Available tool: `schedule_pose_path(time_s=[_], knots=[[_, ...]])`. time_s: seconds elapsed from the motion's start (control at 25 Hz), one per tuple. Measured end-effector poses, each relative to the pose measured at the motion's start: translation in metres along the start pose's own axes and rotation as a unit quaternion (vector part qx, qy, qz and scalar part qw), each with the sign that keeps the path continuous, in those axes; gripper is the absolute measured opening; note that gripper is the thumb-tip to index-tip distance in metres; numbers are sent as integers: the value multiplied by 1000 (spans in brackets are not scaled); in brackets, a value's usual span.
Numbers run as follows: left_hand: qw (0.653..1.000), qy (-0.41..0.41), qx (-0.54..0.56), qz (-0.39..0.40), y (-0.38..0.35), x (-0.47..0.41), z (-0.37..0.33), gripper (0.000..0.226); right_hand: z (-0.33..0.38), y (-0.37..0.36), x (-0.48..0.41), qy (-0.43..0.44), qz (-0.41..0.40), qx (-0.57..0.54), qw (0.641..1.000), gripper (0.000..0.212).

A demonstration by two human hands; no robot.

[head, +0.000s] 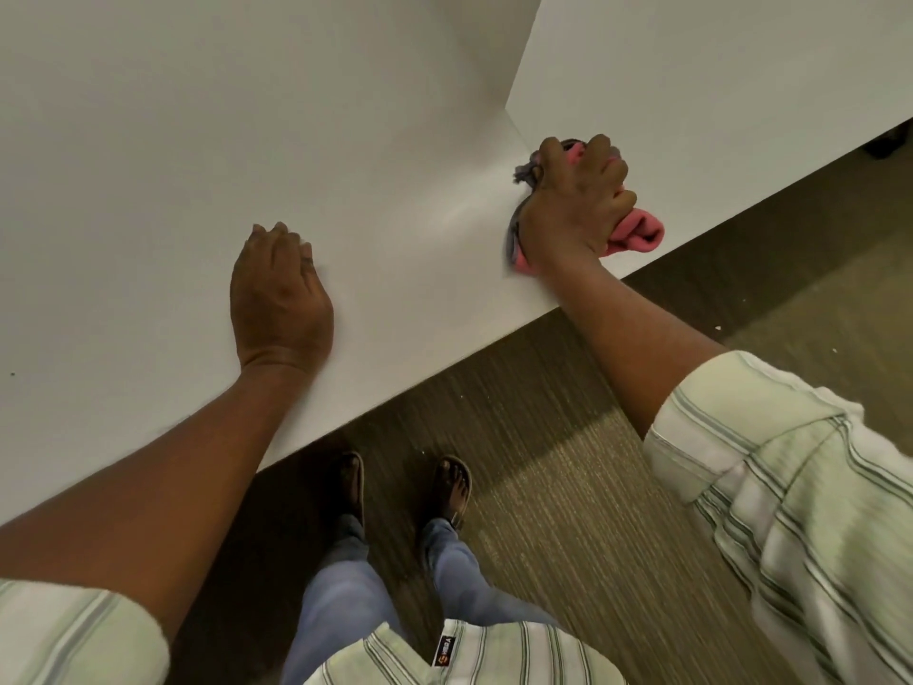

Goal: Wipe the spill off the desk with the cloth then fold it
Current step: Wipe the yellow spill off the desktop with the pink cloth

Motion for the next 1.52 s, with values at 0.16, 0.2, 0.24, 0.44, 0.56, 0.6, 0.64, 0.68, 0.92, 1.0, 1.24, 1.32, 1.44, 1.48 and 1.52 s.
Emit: schedule_pose_path(time_s=[0.16, 0.2, 0.24, 0.44, 0.56, 0.6, 0.64, 0.68, 0.92, 1.0, 1.24, 1.32, 1.44, 1.48, 1.52], knots=[[1000, 4, -4, 3, 0, 2, -1, 44, -11, 7, 19, 9, 16, 40, 999, 36], [1000, 4, -5, 6, -1, 2, 0, 45, -13, 8, 25, 9, 18, 46, 999, 36], [1000, 4, -6, 8, -2, 2, 0, 46, -15, 8, 30, 14, 18, 50, 998, 36], [1000, 10, 3, -2, -1, 5, -1, 43, -15, 11, 58, 65, 14, 41, 997, 34], [1000, 8, -4, 1, -3, 7, -2, 42, 2, 11, 92, 106, 2, 15, 994, 33], [1000, 7, -8, -1, -4, 8, -1, 43, 11, 11, 101, 121, -6, 7, 993, 35], [1000, 5, -12, -4, -4, 9, -1, 44, 19, 12, 106, 135, -13, 6, 991, 36], [1000, 4, -15, -7, -4, 9, -1, 45, 26, 13, 106, 152, -22, 8, 988, 37], [1000, 16, -15, -1, -4, 9, 1, 44, 53, 7, 64, 196, 5, 3, 981, 32], [1000, 15, -13, 0, -4, 7, 0, 42, 57, 4, 47, 178, 5, 4, 984, 35], [1000, 7, -12, 5, -2, 7, 0, 37, 25, -2, 9, 106, 14, 16, 994, 34], [1000, 9, -15, 8, -2, 6, 0, 38, 5, -1, -1, 65, 14, 25, 997, 36], [1000, 2, -12, 9, -2, 6, -2, 40, -33, 9, -13, -2, 8, 25, 1000, 40], [1000, 0, -9, 9, -1, 7, -2, 40, -42, 14, -15, -19, -2, 17, 1000, 40], [1000, 0, -7, 12, -2, 7, -2, 40, -48, 18, -16, -30, -20, 5, 999, 39]])
Point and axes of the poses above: each hand's wrist, its own x-axis away from the middle knuckle, its own y-axis out of the back of the hand, z = x × y, the point moved 4 cm from there along -x, towards the middle knuckle, and after that the axes turned 5 degrees about x, right-handed, at the moved point
